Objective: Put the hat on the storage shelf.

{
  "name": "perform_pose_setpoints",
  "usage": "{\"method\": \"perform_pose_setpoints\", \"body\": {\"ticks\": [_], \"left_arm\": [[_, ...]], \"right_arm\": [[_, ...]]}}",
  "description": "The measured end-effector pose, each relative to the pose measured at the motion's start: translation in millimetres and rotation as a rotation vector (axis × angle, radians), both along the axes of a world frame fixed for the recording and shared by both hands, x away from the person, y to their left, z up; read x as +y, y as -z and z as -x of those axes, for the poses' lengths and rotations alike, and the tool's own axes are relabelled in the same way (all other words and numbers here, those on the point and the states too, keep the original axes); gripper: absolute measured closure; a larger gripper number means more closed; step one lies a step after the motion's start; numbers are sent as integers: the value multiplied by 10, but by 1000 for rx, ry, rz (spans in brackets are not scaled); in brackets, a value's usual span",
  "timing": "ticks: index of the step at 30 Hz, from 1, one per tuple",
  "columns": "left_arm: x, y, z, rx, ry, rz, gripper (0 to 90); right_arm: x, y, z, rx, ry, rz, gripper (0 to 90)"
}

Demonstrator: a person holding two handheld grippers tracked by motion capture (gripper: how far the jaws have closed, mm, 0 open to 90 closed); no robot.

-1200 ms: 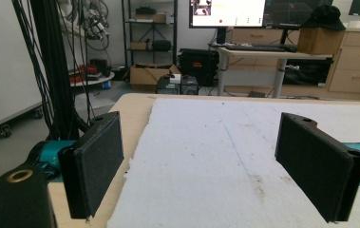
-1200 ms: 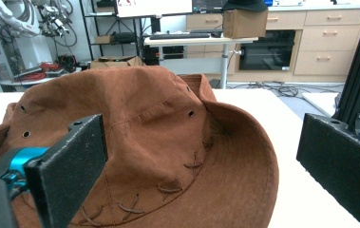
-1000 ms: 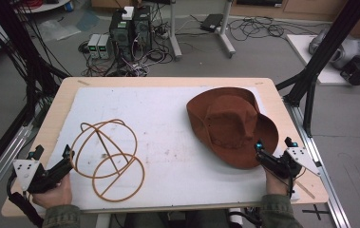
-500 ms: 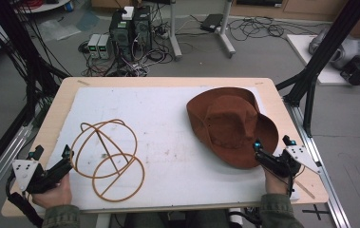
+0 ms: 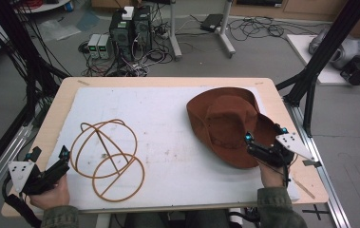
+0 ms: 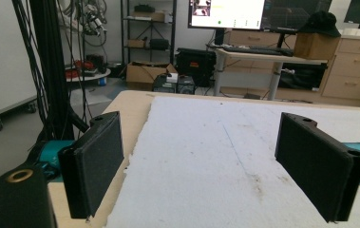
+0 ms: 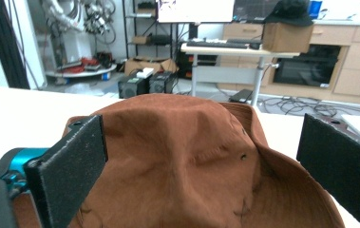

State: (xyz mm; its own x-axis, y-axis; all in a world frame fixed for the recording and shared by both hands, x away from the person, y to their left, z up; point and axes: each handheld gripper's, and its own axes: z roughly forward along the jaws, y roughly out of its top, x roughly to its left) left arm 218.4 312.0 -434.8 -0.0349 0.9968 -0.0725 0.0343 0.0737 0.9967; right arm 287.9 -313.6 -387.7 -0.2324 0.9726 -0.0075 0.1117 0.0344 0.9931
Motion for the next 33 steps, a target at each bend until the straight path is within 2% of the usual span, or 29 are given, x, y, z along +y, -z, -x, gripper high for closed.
{"method": "perform_pose_setpoints", "body": {"ticks": [1, 2, 3, 5, 6, 7, 9, 11, 12, 13, 16, 19, 20, 22, 24, 25, 26, 28, 29, 30, 31, 32, 33], "left_arm": [[-4, -1, -4, -1, 3, 0, 166], [-8, -1, -8, -3, 3, 1, 166], [-10, -2, -11, -4, 5, -1, 166], [-11, -2, -12, -1, 7, -4, 166], [-12, -2, -14, -2, 8, -3, 166], [-10, -2, -15, -1, 9, -4, 166], [-5, -1, -18, -5, 12, 0, 166], [1, -1, -14, -6, 15, 0, 166], [6, -1, -12, -5, 15, -1, 166], [8, 0, -12, -7, 15, 2, 166], [21, 0, -7, -8, 11, 6, 166], [30, 0, -4, -9, 9, 10, 166], [33, 1, -3, -9, 8, 11, 166], [35, 2, -6, -10, 9, 14, 166], [35, 3, -8, -11, 11, 14, 166], [35, 2, -9, -12, 12, 15, 166], [37, 2, -9, -11, 12, 14, 166], [37, 4, -13, -14, 13, 17, 166], [40, 4, -13, -11, 15, 17, 166], [43, 6, -15, -12, 16, 18, 166], [44, 7, -17, -12, 18, 19, 166], [46, 7, -17, -11, 21, 20, 166], [46, 7, -17, -11, 21, 20, 166]], "right_arm": [[26, -58, -89, 23, -16, 12, 21], [26, -58, -89, 23, -16, 12, 21], [67, -109, -181, 41, -19, 38, 21], [91, -134, -224, 51, -21, 41, 22], [133, -170, -315, 65, -30, 59, 21], [133, -170, -315, 65, -30, 59, 21], [172, -164, -411, 91, -37, 70, 21], [204, -115, -494, 127, -33, 77, 21], [218, -41, -568, 157, -28, 91, 22], [218, -41, -568, 157, -28, 91, 22], [246, 94, -656, 222, -28, 87, 22], [261, 206, -745, 278, -9, 109, 24], [261, 206, -745, 278, -9, 109, 24], [271, 262, -794, 319, -9, 112, 59], [280, 277, -807, 329, -6, 110, 67], [280, 292, -819, 338, -9, 122, 117], [284, 304, -827, 344, -5, 131, 210], [295, 331, -848, 362, -14, 134, 276], [301, 340, -854, 365, -12, 137, 339], [302, 344, -861, 368, -27, 114, 585], [297, 338, -857, 374, -26, 104, 757], [295, 332, -850, 392, -19, 98, 860], [292, 340, -850, 406, -13, 107, 869]]}}
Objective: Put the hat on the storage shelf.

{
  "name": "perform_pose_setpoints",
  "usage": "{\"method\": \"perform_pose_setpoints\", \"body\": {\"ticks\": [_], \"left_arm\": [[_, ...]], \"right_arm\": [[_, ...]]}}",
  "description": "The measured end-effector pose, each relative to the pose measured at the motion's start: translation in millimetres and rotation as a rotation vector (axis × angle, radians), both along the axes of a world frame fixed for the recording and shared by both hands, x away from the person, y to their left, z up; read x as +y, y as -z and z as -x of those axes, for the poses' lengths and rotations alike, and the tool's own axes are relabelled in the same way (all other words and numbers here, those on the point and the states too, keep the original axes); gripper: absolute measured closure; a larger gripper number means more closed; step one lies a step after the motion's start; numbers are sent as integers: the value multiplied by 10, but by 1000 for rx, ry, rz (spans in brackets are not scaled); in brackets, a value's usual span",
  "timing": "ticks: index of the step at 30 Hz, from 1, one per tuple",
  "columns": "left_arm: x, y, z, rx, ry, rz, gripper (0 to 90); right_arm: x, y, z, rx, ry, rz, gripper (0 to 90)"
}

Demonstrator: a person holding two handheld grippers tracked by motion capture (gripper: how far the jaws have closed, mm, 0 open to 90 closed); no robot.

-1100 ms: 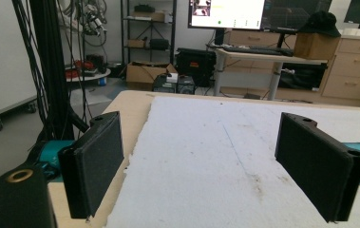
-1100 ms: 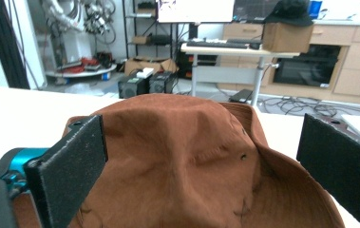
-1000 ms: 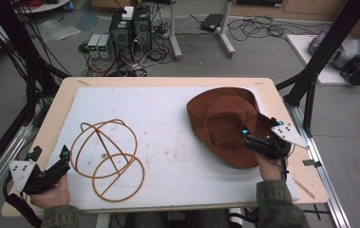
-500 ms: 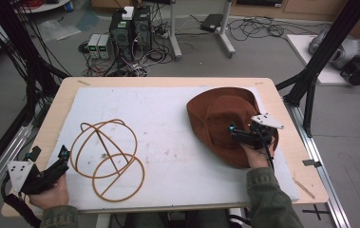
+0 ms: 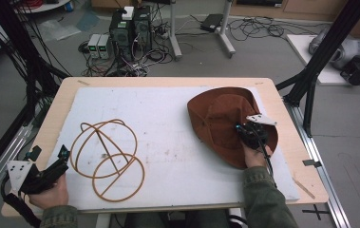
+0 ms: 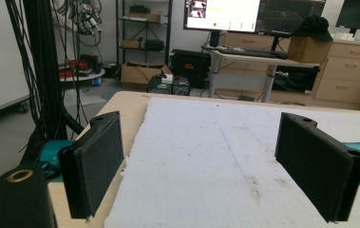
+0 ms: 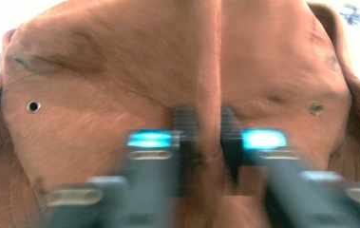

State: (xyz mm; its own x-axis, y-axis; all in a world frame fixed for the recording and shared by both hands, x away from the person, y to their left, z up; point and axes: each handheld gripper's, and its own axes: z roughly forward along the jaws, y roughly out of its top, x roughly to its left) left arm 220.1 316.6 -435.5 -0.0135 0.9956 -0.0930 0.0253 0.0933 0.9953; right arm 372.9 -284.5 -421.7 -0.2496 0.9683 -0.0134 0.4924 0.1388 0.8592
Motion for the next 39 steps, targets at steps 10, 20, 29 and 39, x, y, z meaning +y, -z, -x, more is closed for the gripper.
{"method": "perform_pose_setpoints", "body": {"ticks": [10, 20, 29, 39], "left_arm": [[-7, 3, -6, -1, 6, -3, 166], [-7, 2, -13, 5, 15, -1, 168], [-17, 5, -23, 7, 18, 2, 168], [1, 6, -15, 2, 16, 15, 169]], "right_arm": [[53, -32, 69, -51, 17, 34, 879], [24, -156, 196, -129, 22, -57, 877], [-45, -417, 389, -299, 37, -299, 876], [86, -789, 526, -436, -29, -394, 876]]}}
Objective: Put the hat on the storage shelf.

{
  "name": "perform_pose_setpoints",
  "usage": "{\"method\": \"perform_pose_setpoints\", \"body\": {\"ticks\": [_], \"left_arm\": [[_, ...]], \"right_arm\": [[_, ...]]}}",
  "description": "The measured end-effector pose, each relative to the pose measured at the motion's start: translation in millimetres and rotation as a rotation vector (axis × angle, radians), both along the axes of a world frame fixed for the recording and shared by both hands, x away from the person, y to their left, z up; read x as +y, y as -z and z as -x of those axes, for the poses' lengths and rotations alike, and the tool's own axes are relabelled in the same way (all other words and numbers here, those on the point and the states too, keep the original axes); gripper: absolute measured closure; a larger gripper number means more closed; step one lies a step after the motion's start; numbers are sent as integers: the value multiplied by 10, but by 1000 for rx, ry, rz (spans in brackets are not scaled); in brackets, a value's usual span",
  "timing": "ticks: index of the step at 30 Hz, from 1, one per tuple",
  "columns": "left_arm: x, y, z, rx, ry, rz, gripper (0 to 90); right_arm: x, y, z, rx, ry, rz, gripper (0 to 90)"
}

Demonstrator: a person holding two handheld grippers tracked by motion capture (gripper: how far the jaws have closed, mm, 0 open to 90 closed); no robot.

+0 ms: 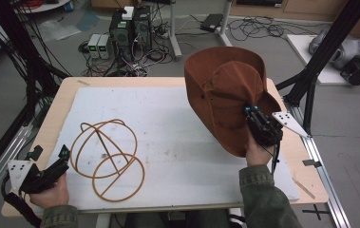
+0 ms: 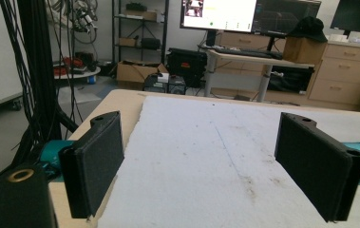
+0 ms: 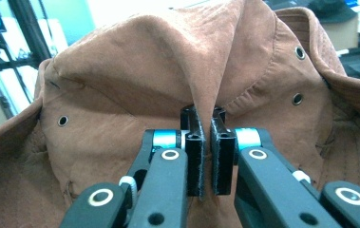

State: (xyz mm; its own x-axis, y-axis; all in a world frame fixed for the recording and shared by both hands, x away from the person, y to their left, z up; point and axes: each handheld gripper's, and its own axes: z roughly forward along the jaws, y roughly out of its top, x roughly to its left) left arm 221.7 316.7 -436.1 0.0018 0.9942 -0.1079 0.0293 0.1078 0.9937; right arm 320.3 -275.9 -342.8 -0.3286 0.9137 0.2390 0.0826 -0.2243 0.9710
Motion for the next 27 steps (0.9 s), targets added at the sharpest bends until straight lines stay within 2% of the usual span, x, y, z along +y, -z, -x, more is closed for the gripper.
{"method": "perform_pose_setpoints", "body": {"ticks": [2, 5, 6, 9, 10, 12, 13, 14, 18, 19, 21, 22, 24, 27], "left_arm": [[3, 0, 1, 0, 2, 2, 169], [8, 3, -2, 1, 0, 3, 169], [10, 3, -3, 2, 1, 4, 169], [11, 3, -3, -1, 1, 9, 169], [12, 4, -2, -1, 1, 10, 169], [19, 3, 0, 2, 3, 8, 169], [20, 4, 0, 1, 3, 9, 169], [19, 5, 1, -1, 1, 13, 169], [38, 7, 8, 1, 1, 17, 169], [41, 8, 9, 1, 0, 20, 169], [53, 11, 13, 1, -3, 21, 169], [58, 11, 15, 0, -4, 23, 169], [65, 14, 18, -1, -6, 28, 170], [79, 14, 27, 1, -9, 29, 170]], "right_arm": [[43, -54, 6, -16, 0, 17, 876], [84, -109, 10, -18, -12, 1, 876], [104, -152, 8, -27, -20, 13, 875], [172, -282, 5, -48, -37, 3, 875], [218, -382, 2, -63, -51, -2, 875], [247, -433, 2, -70, -59, -5, 875], [303, -534, 2, -82, -78, -11, 875], [303, -534, 2, -82, -78, -11, 875], [431, -716, 3, -103, -126, -33, 875], [501, -792, 10, -113, -154, -40, 875], [541, -824, 18, -114, -165, -46, 875], [621, -886, 31, -119, -196, -55, 874], [650, -902, 38, -120, -205, -56, 874], [774, -960, 72, -133, -249, -58, 874]]}}
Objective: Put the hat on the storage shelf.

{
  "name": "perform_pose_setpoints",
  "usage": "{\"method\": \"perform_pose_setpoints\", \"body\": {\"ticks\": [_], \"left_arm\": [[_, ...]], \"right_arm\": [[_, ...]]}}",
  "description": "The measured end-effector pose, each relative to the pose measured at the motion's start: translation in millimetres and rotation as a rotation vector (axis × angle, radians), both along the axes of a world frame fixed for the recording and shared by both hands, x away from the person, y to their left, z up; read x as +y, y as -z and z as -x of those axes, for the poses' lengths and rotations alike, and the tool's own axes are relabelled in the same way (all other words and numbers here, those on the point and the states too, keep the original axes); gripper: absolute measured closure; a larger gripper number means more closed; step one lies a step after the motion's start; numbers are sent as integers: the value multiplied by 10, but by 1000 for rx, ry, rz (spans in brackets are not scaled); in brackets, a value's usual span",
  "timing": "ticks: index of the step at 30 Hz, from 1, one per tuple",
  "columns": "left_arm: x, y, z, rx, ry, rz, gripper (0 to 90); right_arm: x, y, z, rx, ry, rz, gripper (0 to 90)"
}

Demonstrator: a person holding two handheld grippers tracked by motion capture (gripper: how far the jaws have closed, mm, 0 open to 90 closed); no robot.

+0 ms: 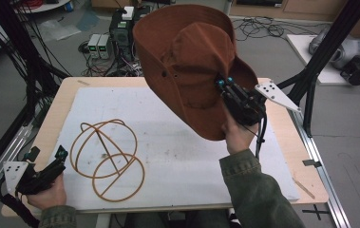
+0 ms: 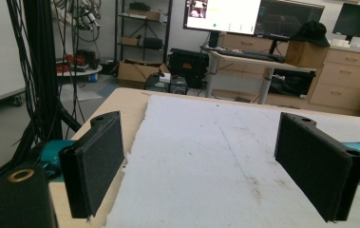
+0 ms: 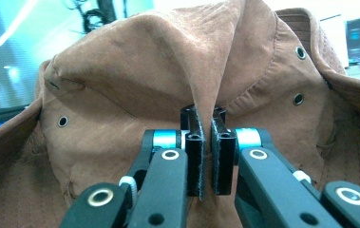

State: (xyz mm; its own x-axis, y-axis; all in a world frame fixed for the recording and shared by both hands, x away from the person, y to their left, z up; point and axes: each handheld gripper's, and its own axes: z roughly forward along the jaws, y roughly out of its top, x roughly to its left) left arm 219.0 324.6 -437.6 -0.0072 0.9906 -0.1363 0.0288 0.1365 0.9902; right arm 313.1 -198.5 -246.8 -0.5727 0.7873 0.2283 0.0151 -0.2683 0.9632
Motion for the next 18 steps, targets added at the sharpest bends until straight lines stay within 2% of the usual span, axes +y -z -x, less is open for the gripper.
{"method": "perform_pose_setpoints", "body": {"ticks": [2, 3, 5, 6, 9, 10, 11, 13, 18], "left_arm": [[3, 4, -4, -1, -2, 6, 170], [10, 6, -4, 5, -2, 3, 170], [13, 7, -7, 5, -1, 3, 170], [13, 7, -6, 4, -2, 2, 170], [9, 6, -3, 2, -2, 3, 170], [10, 6, -3, 3, -1, 3, 170], [12, 7, -3, 5, 0, 4, 170], [19, 8, 0, 6, -1, 4, 170], [32, 10, 8, -1, -3, 9, 170]], "right_arm": [[64, -28, 22, 2, -26, -8, 874], [159, -60, 51, -5, -60, -10, 874], [195, -72, 64, -10, -68, -10, 874], [294, -103, 102, -21, -102, -10, 874], [396, -135, 135, -32, -133, -16, 874], [507, -170, 173, -32, -177, -24, 873], [507, -170, 173, -32, -177, -24, 873], [597, -192, 198, -34, -211, -29, 873], [875, -231, 268, -46, -300, -15, 873]]}}
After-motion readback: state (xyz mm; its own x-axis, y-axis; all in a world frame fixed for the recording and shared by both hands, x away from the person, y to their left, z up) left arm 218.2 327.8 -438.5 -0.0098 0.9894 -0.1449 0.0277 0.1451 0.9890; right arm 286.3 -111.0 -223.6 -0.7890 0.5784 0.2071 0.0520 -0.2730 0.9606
